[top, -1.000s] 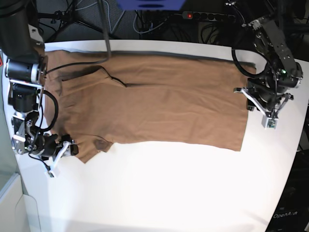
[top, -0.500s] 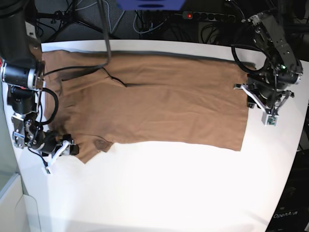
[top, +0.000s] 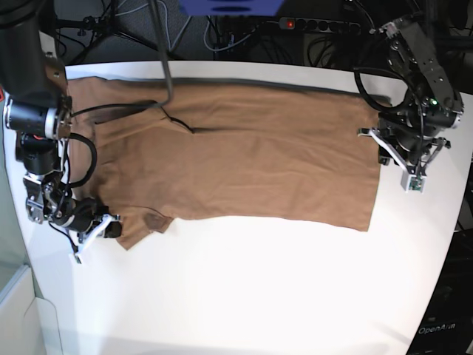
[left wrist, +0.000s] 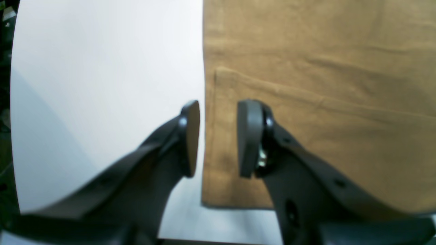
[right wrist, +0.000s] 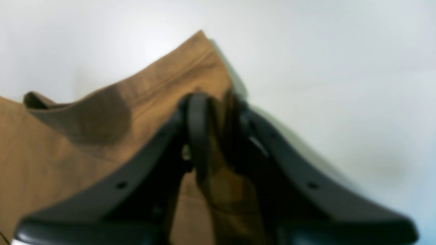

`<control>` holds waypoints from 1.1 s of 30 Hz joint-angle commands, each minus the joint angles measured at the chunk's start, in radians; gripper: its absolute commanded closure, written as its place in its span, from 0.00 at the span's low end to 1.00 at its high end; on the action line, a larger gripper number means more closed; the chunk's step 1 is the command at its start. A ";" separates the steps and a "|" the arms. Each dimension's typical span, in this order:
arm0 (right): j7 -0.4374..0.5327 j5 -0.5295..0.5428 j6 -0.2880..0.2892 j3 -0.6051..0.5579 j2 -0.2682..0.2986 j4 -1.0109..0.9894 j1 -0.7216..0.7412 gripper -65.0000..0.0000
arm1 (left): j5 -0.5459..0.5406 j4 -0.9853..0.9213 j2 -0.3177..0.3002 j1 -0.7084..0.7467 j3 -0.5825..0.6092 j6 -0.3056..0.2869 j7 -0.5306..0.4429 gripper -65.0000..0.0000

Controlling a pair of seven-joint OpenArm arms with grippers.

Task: Fold the T-shirt properly
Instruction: 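Move the right gripper to the opposite edge by the sleeve, grasp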

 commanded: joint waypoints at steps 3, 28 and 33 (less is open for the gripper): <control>-0.023 -0.015 0.006 0.002 0.010 0.006 0.013 0.98 | -0.007 0.019 -0.007 -0.016 -0.002 0.000 -0.011 0.72; -0.007 -0.009 0.006 0.011 0.010 0.713 -0.351 0.99 | -0.012 0.012 -0.007 -0.034 -0.002 0.001 -0.013 0.72; -0.007 -0.009 0.006 0.011 0.010 0.713 -0.366 0.99 | -0.007 -0.008 -0.013 -0.111 -0.002 0.006 -0.014 0.72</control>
